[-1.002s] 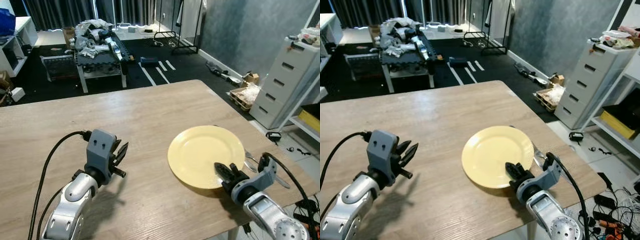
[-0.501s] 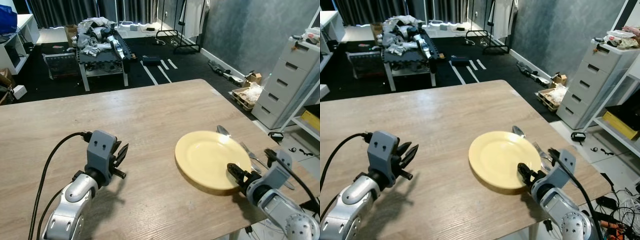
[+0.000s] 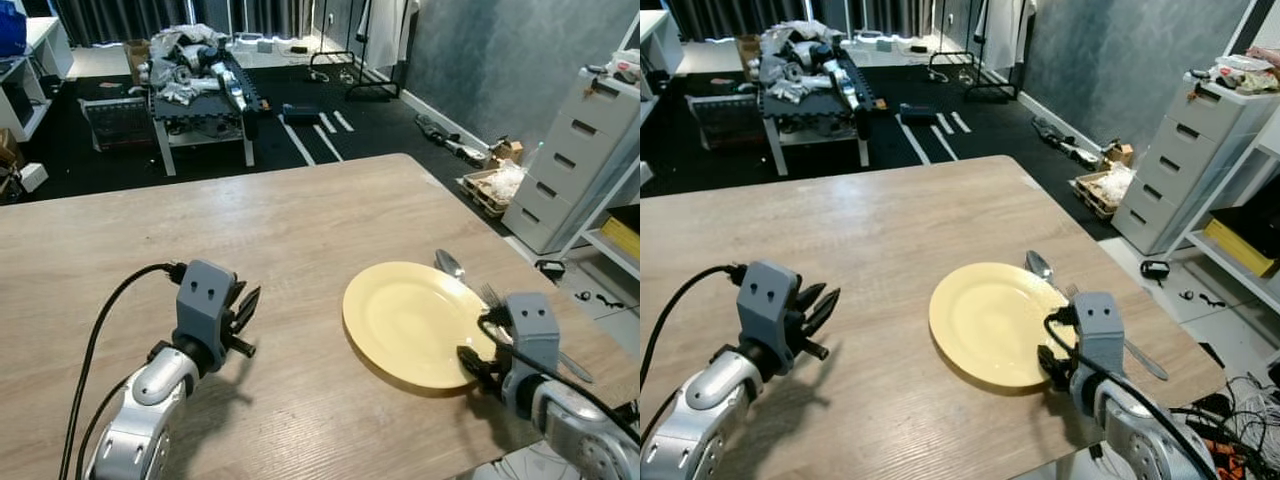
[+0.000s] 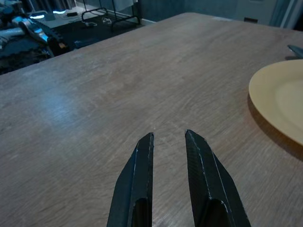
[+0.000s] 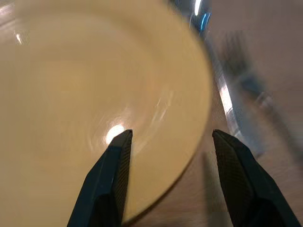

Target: Setting the table

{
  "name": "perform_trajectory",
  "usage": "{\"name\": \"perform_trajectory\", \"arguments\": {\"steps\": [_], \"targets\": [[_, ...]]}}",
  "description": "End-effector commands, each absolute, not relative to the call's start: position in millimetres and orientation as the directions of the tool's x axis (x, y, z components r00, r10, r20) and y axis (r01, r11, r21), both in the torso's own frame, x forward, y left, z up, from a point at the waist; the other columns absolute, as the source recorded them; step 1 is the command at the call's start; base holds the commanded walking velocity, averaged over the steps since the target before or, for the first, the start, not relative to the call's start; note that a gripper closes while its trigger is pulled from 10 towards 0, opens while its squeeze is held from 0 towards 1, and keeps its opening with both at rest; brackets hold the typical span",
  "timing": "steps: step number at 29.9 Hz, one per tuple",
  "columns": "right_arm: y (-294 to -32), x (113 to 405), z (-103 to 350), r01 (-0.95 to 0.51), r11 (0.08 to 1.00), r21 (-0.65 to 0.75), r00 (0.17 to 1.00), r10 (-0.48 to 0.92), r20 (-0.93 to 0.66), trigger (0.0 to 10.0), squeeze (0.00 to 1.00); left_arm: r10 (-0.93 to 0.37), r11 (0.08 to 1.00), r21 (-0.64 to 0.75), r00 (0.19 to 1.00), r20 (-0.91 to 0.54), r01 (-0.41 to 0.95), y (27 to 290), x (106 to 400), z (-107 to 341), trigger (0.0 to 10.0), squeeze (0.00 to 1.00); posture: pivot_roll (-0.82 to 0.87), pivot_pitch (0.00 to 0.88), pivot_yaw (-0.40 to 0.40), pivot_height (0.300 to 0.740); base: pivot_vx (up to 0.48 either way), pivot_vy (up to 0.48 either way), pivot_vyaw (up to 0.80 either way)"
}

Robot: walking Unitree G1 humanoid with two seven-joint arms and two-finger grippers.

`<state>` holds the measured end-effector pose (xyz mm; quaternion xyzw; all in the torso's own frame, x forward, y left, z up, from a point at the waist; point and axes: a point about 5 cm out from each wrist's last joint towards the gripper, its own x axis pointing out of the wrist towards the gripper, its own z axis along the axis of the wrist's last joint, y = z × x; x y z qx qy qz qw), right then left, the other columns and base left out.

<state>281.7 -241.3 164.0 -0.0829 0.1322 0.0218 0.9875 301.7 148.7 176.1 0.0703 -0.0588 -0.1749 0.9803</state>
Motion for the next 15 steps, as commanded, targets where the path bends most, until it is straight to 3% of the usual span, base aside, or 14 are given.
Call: {"name": "perform_trajectory", "arguments": {"steps": [1, 2, 9, 15], "targets": [[-243, 280, 176, -0.062, 0.982, -0.179, 0.981, 0.028, -0.191, 10.0, 0.00, -0.353, 0.927, 0.162, 0.933, 0.069, 0.339, 147, 300, 171, 10.0, 0.00, 0.08, 0.099, 0.042, 0.740, 0.000, 0.000, 0.00], [-240, 280, 193, -0.072, 0.988, -0.136, 0.995, 0.063, -0.072, 10.0, 0.00, -0.353, 0.927, 0.163, 0.933, 0.069, 0.339, 147, 300, 171, 10.0, 0.00, 0.08, 0.102, 0.043, 0.740, 0.000, 0.000, 0.00], [-231, 279, 228, -0.047, 0.996, 0.081, 0.977, 0.029, 0.212, 10.0, 0.00, -0.354, 0.924, 0.184, 0.932, 0.081, 0.335, 144, 304, 174, 10.0, 0.00, 0.08, 0.099, 0.054, 0.740, 0.000, 0.000, 0.00], [-220, 285, 208, 0.064, 0.991, 0.121, 0.977, -0.087, 0.196, 10.0, 0.00, -0.370, 0.914, 0.210, 0.925, 0.089, 0.346, 140, 307, 179, 10.0, 0.00, 0.08, 0.098, 0.059, 0.740, 0.000, 0.000, 0.00]]}}
